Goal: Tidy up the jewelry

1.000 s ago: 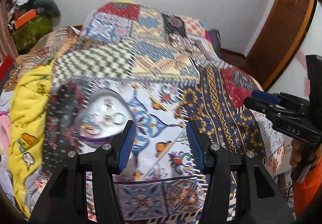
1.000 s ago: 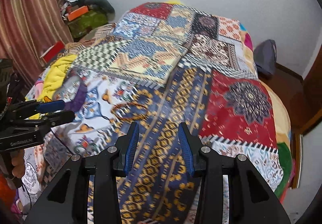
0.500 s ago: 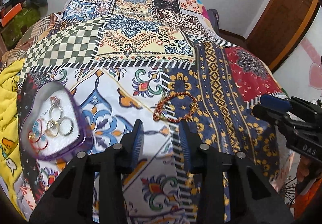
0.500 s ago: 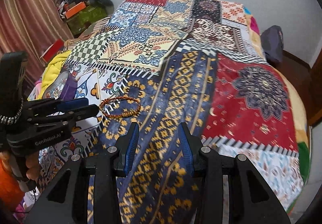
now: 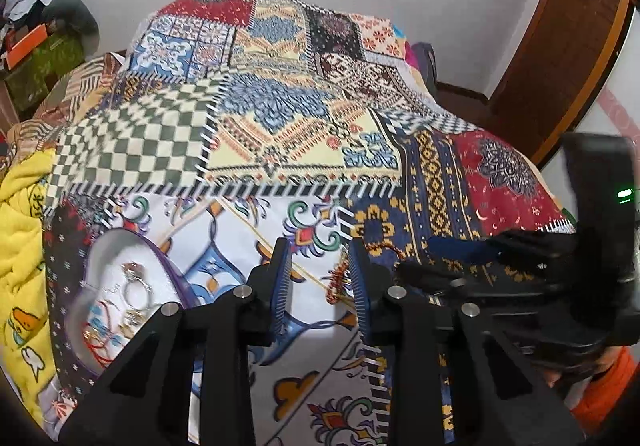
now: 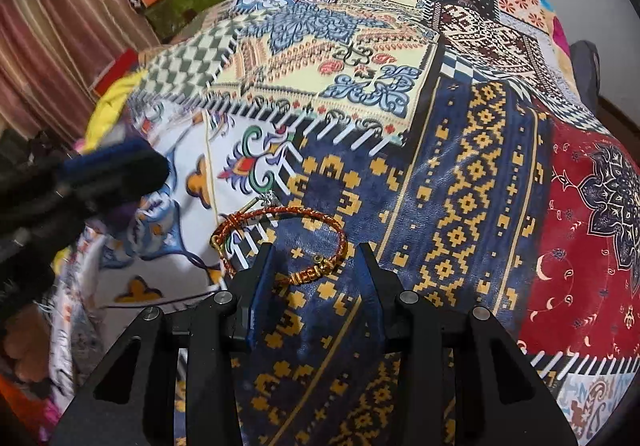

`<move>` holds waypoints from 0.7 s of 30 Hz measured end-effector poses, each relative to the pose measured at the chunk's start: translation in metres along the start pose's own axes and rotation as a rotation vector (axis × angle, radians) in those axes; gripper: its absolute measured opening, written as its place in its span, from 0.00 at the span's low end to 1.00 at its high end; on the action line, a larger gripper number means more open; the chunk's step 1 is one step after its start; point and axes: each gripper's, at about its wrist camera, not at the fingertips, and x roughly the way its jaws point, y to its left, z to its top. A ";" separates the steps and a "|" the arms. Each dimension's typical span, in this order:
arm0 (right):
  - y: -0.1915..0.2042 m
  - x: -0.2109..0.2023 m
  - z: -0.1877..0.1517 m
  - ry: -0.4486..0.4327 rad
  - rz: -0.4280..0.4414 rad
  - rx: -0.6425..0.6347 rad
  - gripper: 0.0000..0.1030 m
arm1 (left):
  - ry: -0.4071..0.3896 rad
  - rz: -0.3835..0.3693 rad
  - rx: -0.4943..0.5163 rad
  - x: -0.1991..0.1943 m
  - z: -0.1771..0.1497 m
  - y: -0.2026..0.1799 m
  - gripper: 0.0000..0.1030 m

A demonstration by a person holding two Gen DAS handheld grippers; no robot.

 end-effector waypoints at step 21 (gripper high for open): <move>-0.020 -0.025 -0.035 0.029 -0.092 -0.045 0.26 | 0.119 -0.091 0.062 0.030 -0.017 -0.024 0.28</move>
